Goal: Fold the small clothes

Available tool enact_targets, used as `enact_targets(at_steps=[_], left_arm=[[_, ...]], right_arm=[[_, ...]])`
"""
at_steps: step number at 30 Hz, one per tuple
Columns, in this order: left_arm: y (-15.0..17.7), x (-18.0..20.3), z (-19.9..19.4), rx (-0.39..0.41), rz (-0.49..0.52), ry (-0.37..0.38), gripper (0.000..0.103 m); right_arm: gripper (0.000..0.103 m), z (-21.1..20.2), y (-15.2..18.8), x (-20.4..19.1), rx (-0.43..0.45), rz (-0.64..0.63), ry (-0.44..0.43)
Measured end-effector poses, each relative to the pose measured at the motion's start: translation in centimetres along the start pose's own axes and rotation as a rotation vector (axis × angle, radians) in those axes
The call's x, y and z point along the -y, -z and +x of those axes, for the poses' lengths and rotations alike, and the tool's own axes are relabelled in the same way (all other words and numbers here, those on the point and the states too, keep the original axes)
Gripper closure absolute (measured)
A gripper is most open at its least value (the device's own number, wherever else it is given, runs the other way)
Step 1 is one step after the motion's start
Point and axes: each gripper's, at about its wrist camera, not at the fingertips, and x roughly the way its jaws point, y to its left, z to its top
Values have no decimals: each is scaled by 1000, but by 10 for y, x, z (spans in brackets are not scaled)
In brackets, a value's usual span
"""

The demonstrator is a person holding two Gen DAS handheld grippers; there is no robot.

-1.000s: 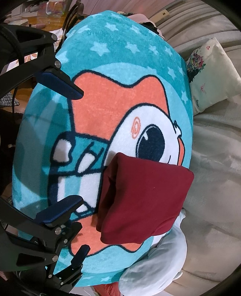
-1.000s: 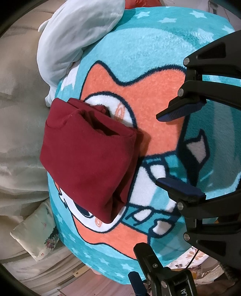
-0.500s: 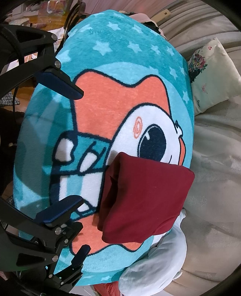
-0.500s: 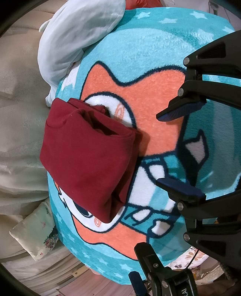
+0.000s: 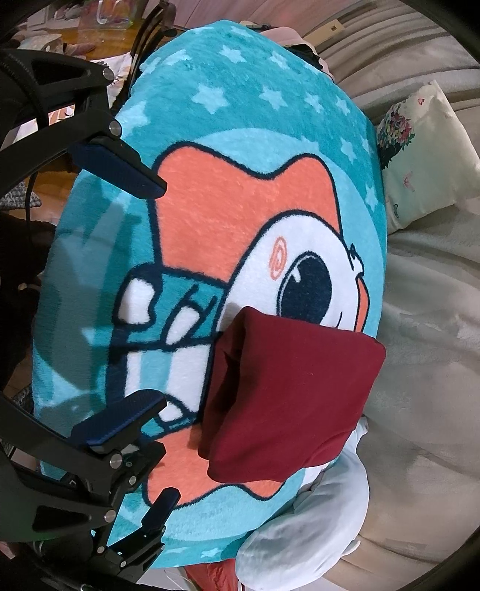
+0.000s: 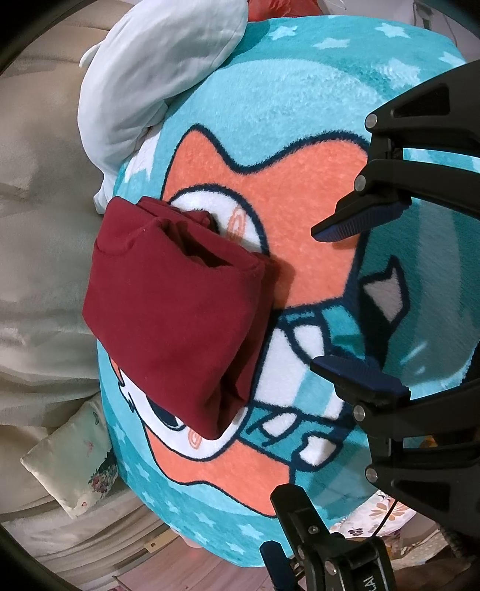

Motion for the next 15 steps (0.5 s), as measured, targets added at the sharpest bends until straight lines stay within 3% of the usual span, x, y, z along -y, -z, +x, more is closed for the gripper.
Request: enact_targets(at_steps=[15], left_arm=[[5,-5,-7,3,-7,12,0]], right_arm=[[34,-6,7,-8,3,-3,9]])
